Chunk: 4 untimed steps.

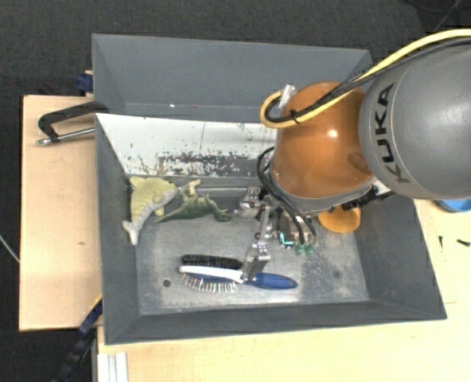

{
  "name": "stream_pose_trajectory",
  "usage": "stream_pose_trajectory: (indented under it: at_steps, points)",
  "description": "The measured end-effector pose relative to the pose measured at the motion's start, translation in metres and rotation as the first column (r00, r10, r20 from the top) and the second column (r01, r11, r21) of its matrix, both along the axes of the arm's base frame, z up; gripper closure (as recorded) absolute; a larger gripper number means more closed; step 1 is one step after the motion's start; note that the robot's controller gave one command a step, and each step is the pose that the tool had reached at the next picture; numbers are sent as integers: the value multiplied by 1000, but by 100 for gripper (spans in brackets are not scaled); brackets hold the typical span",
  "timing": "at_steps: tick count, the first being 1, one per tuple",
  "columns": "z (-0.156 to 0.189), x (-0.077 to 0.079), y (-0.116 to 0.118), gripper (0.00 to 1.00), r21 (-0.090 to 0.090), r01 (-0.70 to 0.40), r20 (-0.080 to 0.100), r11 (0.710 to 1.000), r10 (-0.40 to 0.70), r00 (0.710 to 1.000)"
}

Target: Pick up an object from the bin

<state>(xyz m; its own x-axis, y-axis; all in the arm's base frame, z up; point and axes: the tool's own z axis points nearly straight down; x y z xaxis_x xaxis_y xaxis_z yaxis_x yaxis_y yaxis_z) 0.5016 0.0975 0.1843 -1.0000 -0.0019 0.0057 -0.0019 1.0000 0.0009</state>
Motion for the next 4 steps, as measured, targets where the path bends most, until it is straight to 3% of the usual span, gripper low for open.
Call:
stream_pose_trajectory:
  at_steps: [1,2,3,4]
  points:
    - [-114,-10,26,0,2,-75,10,997,75,997]
    - [-83,-3,9,0,2,137,12,991,-137,990]
    - [-84,-5,48,0,4,148,9,989,-148,989]
    - [-112,6,40,0,3,244,4,970,-244,970]
